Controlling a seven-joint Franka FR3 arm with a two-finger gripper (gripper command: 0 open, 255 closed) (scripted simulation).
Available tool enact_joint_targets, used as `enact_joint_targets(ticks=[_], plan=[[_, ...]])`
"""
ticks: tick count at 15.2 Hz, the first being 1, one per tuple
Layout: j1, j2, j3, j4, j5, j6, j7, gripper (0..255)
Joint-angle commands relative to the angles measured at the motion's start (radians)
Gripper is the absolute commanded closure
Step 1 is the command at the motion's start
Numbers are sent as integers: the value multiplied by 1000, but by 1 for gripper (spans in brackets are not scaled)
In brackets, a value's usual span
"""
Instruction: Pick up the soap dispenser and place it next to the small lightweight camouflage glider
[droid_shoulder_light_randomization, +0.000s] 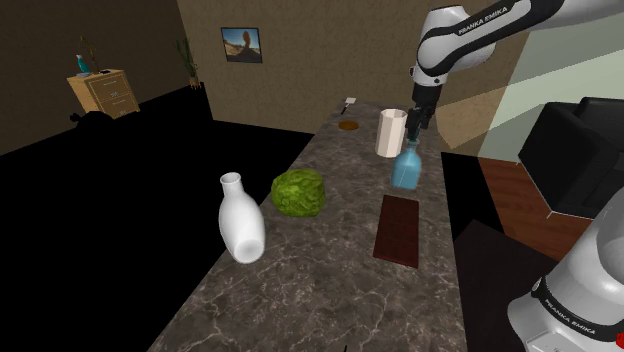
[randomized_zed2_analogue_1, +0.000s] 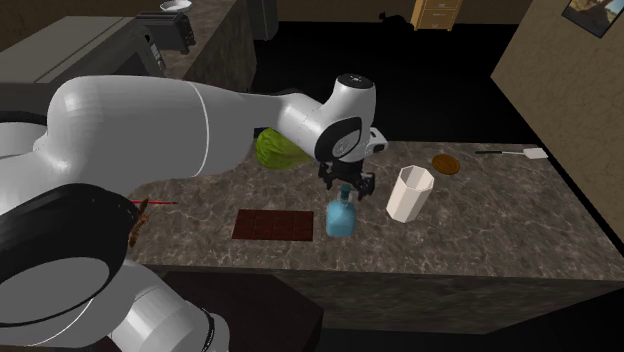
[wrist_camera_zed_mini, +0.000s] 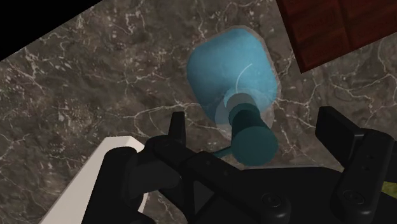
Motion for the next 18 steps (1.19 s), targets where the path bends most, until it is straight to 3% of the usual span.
enact_joint_targets(ticks=[1,8,9,18], plan=[[-2,6,-2,-18,1,24,-3,0],[-2,6,-2,-18,1,24,-3,0],[-2,6,-2,-18,1,24,-3,255],[-2,6,-2,-18,1,24,-3,255]])
